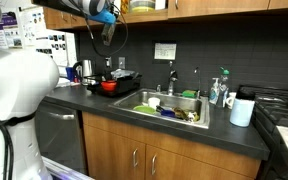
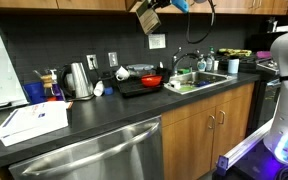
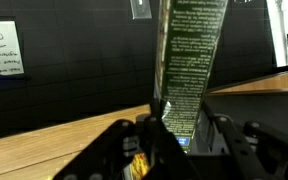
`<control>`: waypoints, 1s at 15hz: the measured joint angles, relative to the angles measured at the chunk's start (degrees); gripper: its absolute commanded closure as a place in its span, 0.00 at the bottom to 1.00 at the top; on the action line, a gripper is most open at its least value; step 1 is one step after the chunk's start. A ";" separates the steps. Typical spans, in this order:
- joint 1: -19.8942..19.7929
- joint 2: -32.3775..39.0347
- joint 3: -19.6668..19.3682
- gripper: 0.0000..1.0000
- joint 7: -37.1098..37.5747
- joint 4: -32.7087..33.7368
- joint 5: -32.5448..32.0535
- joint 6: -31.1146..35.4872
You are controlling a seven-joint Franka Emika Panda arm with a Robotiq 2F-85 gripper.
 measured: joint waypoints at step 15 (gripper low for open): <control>16.93 3.48 -14.71 0.88 -8.16 1.52 -0.01 -2.33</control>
